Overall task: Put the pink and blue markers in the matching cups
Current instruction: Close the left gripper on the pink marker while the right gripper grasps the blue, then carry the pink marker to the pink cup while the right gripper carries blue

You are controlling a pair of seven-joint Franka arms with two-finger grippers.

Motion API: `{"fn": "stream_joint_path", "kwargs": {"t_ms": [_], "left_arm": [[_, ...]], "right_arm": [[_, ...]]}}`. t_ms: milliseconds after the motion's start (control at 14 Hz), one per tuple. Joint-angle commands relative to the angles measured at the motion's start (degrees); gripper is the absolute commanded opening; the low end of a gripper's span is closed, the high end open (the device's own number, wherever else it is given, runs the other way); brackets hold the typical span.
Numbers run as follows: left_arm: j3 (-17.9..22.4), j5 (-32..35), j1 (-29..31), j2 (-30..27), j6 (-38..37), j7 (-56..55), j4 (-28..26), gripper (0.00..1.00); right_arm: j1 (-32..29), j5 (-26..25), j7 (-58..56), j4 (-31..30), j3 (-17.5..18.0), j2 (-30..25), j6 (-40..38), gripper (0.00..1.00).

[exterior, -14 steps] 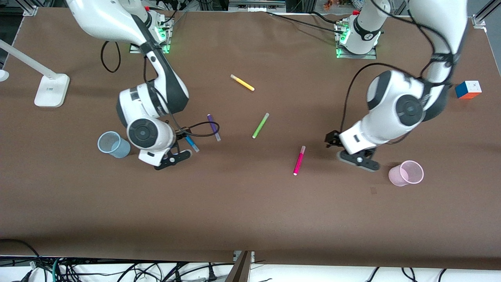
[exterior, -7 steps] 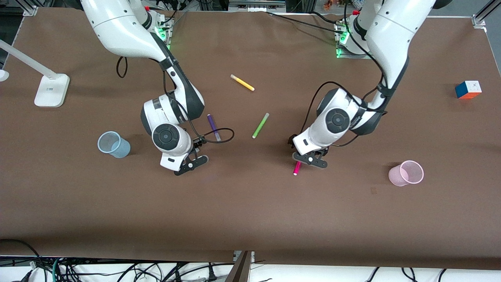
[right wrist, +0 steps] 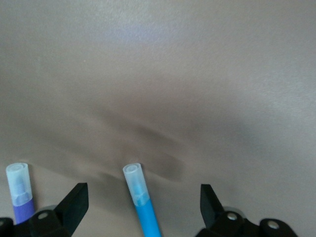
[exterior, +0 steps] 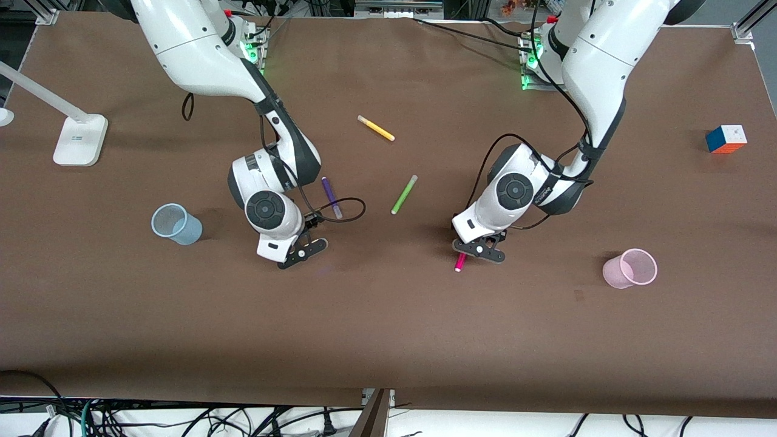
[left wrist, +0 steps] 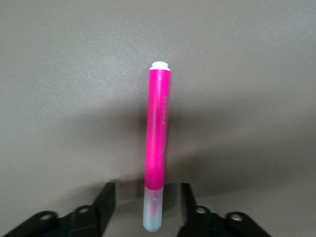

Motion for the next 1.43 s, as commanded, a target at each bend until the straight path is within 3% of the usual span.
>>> {"fn": "stream_joint_path", "kwargs": {"t_ms": [0,71,357,643,714,857,929,1143,1357], "left_arm": [[0.1,3.2,-0.4,0.5,0.7,-4.2,0.6,0.0],[0.0,3.2,-0.2,0.4,0.7,-4.2,0.6,0.0],[-0.2,3.1,0.8,-1.5,-1.3,-4.0,0.8,0.0],[-2.7,-1.2,4.1,-12.2,-22.3,-0.4,3.5,0.0],[-2.9,-2.7,4.8,-14.7,-28.3,2.9,5.3,0.0],[-2.8,-2.9,6.3,-17.7,-42.6,7.9,11.2,0.0],[-2.7,-2.7,7.2,-17.7,-48.6,10.6,14.8,0.0],[-2.2,-0.6,11.7,-17.3,-56.8,19.4,20.2,0.0],[-2.0,12.1,14.2,-16.7,-58.9,29.5,20.4,0.0]], "right_arm": [[0.3,1.0,-1.1,-1.8,-0.1,-0.8,1.2,0.84],[0.3,1.0,-1.1,-1.9,-0.1,-0.8,1.2,0.73],[0.3,1.0,-1.1,-2.5,0.0,-0.6,1.7,0.71],[0.4,1.0,-1.1,-3.4,0.0,-0.6,3.5,0.67],[0.5,1.0,-1.1,-3.7,0.0,-0.6,4.0,0.56],[0.8,1.0,-1.0,-3.7,0.0,-0.6,4.0,0.19],[1.0,1.0,-0.9,-3.7,0.0,-0.6,4.1,0.08],[1.4,1.0,-0.9,-3.5,-0.1,-1.1,3.7,0.0],[0.5,1.1,-7.9,-2.0,-0.7,-5.3,3.0,0.0]]}}
